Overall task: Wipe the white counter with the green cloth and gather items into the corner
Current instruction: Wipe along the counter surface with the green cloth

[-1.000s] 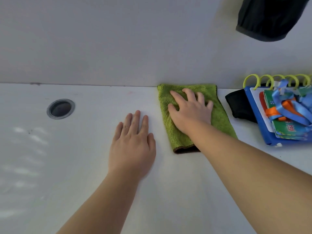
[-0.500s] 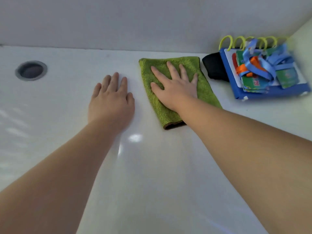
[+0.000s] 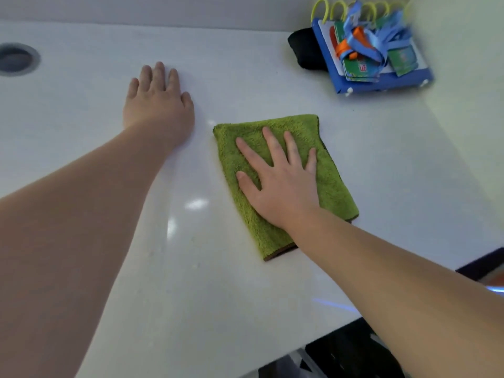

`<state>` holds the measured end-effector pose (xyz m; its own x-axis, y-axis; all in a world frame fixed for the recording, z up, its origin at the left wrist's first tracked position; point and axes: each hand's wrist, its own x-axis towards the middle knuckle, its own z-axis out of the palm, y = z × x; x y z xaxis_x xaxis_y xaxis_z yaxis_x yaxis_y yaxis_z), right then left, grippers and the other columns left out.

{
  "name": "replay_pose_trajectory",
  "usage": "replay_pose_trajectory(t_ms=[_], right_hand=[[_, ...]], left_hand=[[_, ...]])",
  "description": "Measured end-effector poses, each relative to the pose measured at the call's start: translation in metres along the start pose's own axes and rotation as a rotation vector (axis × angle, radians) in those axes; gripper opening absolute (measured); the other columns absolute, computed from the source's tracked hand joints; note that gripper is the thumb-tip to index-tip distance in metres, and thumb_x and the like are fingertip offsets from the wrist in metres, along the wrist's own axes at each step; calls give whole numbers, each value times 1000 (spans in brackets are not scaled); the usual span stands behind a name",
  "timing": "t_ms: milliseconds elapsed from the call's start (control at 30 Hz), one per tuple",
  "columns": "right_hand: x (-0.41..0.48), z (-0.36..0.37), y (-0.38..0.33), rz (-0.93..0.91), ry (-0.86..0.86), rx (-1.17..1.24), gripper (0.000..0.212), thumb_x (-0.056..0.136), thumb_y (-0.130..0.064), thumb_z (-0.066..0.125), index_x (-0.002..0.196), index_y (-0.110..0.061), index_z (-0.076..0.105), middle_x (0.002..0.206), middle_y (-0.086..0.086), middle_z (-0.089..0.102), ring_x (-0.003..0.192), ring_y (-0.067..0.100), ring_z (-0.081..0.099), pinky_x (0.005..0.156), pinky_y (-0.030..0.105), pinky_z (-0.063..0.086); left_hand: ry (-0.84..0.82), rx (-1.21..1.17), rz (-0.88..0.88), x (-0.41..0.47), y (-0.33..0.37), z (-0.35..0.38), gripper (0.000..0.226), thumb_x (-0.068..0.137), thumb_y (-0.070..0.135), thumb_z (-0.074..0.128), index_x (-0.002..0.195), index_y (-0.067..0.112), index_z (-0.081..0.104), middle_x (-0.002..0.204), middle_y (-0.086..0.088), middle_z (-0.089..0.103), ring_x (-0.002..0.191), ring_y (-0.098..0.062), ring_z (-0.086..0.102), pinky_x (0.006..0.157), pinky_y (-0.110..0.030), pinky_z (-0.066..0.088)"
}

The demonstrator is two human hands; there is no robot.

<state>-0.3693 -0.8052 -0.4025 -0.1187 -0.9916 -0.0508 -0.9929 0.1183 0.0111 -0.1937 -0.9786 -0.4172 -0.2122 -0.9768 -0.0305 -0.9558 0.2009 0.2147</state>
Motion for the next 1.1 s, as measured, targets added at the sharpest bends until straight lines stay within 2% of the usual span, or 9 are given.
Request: replay_pose_trajectory(t_ms=[167,300,433,500,600,733,933,1100], right_hand=[[-38,-3,-10,12,-16,-8,59,91,-69,9,147,-56,-3,164,-3,2,149,32,-2,111,69,3],[-92,0,-25,-31,-14,-8,59,95,-65,15,151,-50,6,163,3,11,149,36,6,109,72,10],[-109,-1,-33,-22,-30,-17,59,96,-63,19,152,-47,10,162,5,15,148,38,10,108,73,14],[-107,-2,-36,-15,-48,-21,58,95,-62,16,151,-47,10,162,5,16,148,39,11,108,73,14],[-97,-4,-43,9,-66,-22,58,95,-62,15,151,-48,10,162,5,17,147,39,12,108,73,13],[-91,-4,-48,10,-77,-32,59,95,-62,14,151,-48,10,162,5,16,147,38,12,108,73,13],[-92,-4,-46,21,-108,-62,58,94,-62,14,151,-48,8,162,5,15,147,38,10,108,73,12],[-91,-5,-48,33,-116,-82,59,93,-63,7,150,-50,1,163,3,9,148,36,5,111,71,10]], left_hand=[[-15,25,16,-1,0,-2,62,104,38,14,160,12,9,169,-8,3,154,-27,-2,125,-43,2],[-10,17,16,0,-1,-2,63,104,39,14,160,11,9,169,-9,3,154,-27,-2,125,-44,3],[-10,-2,18,1,-1,-3,62,104,38,15,159,10,11,168,-9,5,154,-28,-1,125,-44,3],[-4,-63,30,1,0,-8,59,104,32,20,156,6,20,167,-12,12,153,-31,5,124,-45,8],[64,-310,110,-6,-5,-23,48,103,16,26,148,3,37,163,-12,25,151,-32,13,122,-45,16],[149,-407,179,-50,-43,-46,49,104,14,29,152,9,35,166,-5,22,154,-26,8,123,-41,15],[97,-345,-67,-164,-108,-52,49,106,17,30,155,11,30,167,-3,18,154,-23,6,124,-44,16],[66,-246,-128,-227,-131,-49,53,105,23,30,157,13,26,168,-2,14,155,-21,3,125,-37,8]])
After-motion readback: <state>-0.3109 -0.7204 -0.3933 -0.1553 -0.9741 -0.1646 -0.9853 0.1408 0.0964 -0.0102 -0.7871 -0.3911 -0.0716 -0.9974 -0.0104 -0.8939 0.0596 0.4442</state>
